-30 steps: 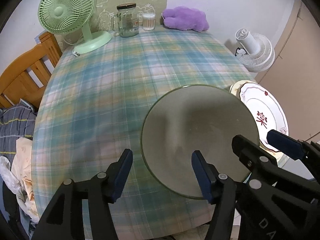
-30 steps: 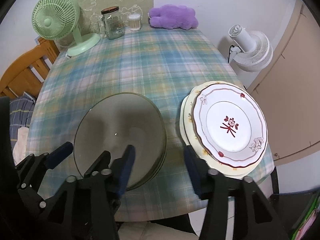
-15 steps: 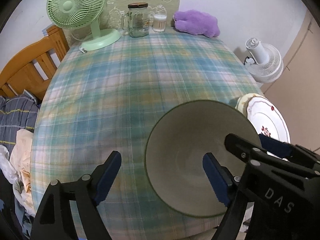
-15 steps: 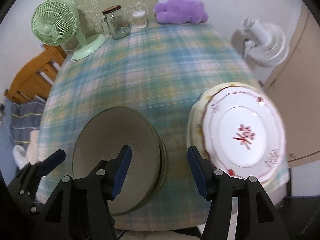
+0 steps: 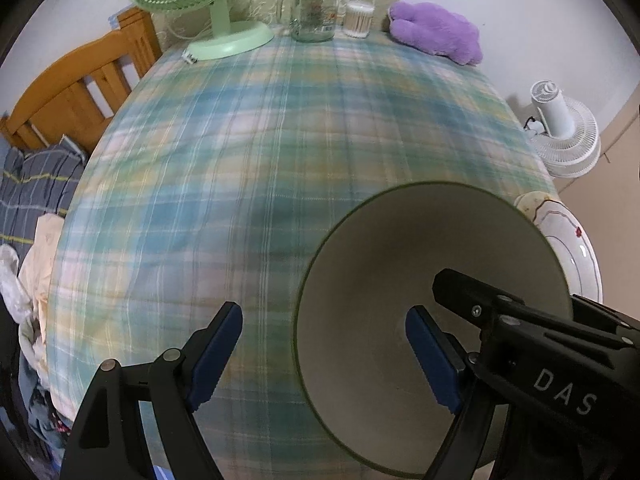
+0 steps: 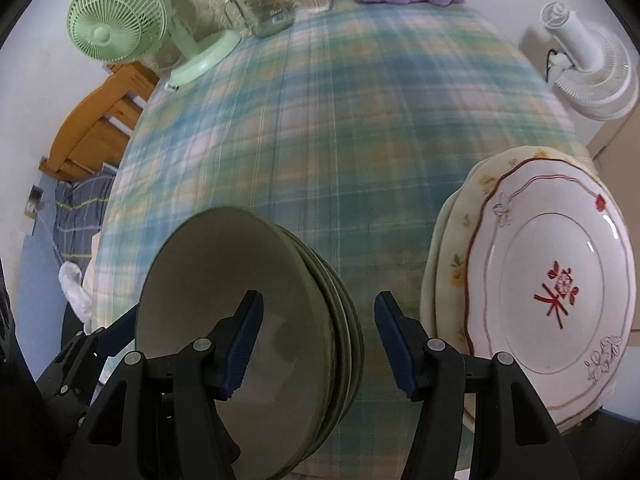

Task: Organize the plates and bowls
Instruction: 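Grasp the rim of the stacked bowls with both grippers, then lift and carry the bowl stack with both grippers over the plate stack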

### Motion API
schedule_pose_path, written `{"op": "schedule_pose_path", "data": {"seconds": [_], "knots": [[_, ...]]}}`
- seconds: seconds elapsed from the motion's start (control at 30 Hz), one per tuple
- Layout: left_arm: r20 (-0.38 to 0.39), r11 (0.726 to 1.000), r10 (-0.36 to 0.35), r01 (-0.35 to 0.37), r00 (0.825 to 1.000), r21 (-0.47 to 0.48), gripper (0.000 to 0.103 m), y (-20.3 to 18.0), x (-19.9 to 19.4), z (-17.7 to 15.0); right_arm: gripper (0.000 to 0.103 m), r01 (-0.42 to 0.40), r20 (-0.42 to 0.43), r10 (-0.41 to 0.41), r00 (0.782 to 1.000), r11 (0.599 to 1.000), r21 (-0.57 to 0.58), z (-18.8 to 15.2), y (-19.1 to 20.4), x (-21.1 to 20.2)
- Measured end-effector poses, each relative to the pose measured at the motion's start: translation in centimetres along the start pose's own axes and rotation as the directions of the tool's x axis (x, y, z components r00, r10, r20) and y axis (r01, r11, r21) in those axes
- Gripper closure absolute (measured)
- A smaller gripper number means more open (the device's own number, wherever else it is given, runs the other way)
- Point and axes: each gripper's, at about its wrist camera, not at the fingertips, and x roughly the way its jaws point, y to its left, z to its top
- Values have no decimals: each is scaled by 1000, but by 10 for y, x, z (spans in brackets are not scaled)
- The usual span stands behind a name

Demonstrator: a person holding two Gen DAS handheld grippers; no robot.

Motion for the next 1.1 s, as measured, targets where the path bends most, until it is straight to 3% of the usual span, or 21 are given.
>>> {"op": "schedule_pose_path", "data": {"seconds": [0.17, 0.7, 0.93, 0.97, 1.0, 1.1], "knots": [[-3, 1000, -21, 21, 1000, -9, 18, -2, 2, -6, 60, -15, -41, 13, 999, 999, -38, 0, 1, 11], [-58, 988, -143, 146, 988, 47, 18, -1, 21, 4, 60, 25, -39, -26, 999, 1000, -5, 1, 5, 15], [-47, 981, -178, 181, 983, 71, 19, 2, 24, 5, 59, 44, -16, -44, 999, 998, 41, -3, 3, 13], [-48, 975, -204, 207, 978, 77, 27, 3, 23, 6, 59, 48, -14, -47, 999, 998, 42, -3, 4, 13], [-47, 966, -238, 241, 970, 89, 44, 2, 21, 6, 59, 55, -13, -54, 998, 998, 43, -3, 4, 12], [-42, 963, -247, 250, 968, 96, 43, 1, 19, 6, 58, 92, -8, -92, 996, 995, 33, -3, 12, 11]]}}
